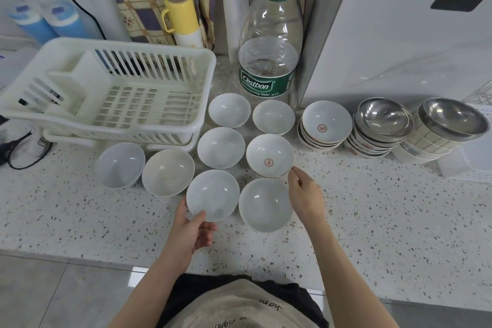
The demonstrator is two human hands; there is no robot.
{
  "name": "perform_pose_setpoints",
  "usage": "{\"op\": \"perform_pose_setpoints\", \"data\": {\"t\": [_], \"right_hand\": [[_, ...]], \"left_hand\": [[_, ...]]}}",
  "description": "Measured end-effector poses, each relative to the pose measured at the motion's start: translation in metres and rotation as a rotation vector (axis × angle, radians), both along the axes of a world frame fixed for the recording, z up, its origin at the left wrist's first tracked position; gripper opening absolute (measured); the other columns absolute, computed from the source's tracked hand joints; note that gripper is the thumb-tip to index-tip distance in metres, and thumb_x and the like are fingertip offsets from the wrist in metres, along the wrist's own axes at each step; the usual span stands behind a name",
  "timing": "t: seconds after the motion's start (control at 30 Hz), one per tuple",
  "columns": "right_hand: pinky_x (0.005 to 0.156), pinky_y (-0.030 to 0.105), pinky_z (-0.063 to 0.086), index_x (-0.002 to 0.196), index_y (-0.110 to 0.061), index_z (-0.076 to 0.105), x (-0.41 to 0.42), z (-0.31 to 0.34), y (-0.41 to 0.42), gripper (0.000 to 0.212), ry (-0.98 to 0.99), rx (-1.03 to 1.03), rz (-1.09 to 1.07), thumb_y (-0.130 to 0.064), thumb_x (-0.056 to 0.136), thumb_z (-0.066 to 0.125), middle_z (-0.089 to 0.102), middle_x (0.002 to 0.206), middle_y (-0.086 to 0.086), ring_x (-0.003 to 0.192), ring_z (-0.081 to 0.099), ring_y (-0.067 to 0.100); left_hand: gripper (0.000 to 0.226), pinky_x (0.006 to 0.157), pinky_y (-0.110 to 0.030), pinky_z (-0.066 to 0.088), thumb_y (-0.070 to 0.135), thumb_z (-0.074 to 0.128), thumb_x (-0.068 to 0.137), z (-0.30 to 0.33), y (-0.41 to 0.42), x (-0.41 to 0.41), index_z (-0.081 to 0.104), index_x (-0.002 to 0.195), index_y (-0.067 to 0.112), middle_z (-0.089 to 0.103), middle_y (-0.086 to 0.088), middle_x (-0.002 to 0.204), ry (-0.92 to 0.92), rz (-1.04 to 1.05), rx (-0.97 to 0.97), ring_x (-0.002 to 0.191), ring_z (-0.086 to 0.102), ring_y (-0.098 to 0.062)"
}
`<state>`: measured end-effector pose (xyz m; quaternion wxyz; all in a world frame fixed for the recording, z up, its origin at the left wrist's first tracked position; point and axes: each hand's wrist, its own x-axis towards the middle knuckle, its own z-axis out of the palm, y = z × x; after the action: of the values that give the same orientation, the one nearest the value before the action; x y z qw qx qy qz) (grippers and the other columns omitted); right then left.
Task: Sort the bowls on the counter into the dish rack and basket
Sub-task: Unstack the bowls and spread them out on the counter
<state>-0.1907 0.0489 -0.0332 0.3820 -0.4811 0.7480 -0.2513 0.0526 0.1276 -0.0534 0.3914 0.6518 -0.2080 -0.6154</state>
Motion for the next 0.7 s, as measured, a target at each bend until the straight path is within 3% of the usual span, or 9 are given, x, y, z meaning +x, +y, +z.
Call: {"op": "perform_pose_setpoints", "data": {"t": [0.07, 0.2, 0.33, 0.5, 0.63, 0.7], "right_hand": [[0.052, 0.028, 0.028, 0.061, -0.025, 0.038, 0.001, -0.001, -0.008, 0.034, -0.011, -0.028, -0.01, -0.028, 0.095, 0.039, 0.038, 0.052, -0.009, 0.054, 0.036, 0.012], [0.052, 0.026, 0.03, 0.065, -0.024, 0.043, 0.001, -0.003, -0.015, 0.031, -0.008, -0.034, 0.028, -0.029, 0.095, 0.038, 0.039, 0.054, -0.008, 0.052, 0.037, 0.008], [0.057, 0.028, 0.04, 0.104, -0.026, 0.059, 0.003, -0.003, -0.014, 0.027, -0.035, 0.024, 0.075, -0.036, 0.098, 0.034, 0.057, 0.072, -0.005, 0.068, 0.053, 0.007], [0.077, 0.033, 0.038, 0.144, -0.02, 0.041, 0.004, -0.003, 0.004, 0.049, -0.045, 0.062, -0.021, -0.039, 0.099, 0.037, 0.049, 0.078, -0.021, 0.077, 0.048, 0.004], [0.077, 0.035, 0.043, 0.135, -0.027, 0.05, -0.003, -0.003, 0.036, 0.046, -0.001, 0.114, -0.056, -0.047, 0.096, 0.038, 0.054, 0.086, -0.019, 0.09, 0.057, 0.014], [0.07, 0.033, 0.047, 0.124, -0.029, 0.057, -0.006, -0.004, 0.053, 0.04, -0.012, 0.15, -0.049, -0.049, 0.094, 0.04, 0.063, 0.082, -0.012, 0.083, 0.062, 0.014]], "left_hand": [[0.049, 0.043, -0.027, 0.048, 0.01, 0.05, 0.101, 0.0, 0.0, 0.0, 0.037, 0.137, 0.039, 0.069, -0.016, 0.065, -0.004, 0.006, 0.004, 0.045, 0.055, -0.016], [0.05, 0.042, -0.026, 0.048, 0.009, 0.049, 0.101, 0.0, -0.001, -0.001, 0.037, 0.139, 0.039, 0.068, -0.015, 0.063, -0.006, 0.007, 0.001, 0.043, 0.053, -0.016], [0.05, 0.042, -0.026, 0.048, 0.009, 0.049, 0.101, 0.001, -0.001, -0.002, 0.037, 0.139, 0.038, 0.068, -0.015, 0.063, -0.003, 0.007, -0.001, 0.043, 0.053, -0.016], [0.05, 0.043, -0.027, 0.048, 0.01, 0.05, 0.101, 0.002, -0.001, -0.001, 0.035, 0.139, 0.039, 0.068, -0.016, 0.065, 0.007, 0.003, 0.001, 0.044, 0.054, -0.017], [0.048, 0.043, -0.027, 0.048, 0.01, 0.049, 0.1, -0.001, -0.001, 0.0, 0.037, 0.138, 0.038, 0.069, -0.016, 0.065, 0.0, 0.006, -0.001, 0.044, 0.054, -0.017], [0.048, 0.043, -0.026, 0.048, 0.011, 0.05, 0.101, -0.002, -0.001, 0.0, 0.036, 0.138, 0.038, 0.069, -0.016, 0.065, -0.002, 0.008, -0.005, 0.045, 0.055, -0.016]]}}
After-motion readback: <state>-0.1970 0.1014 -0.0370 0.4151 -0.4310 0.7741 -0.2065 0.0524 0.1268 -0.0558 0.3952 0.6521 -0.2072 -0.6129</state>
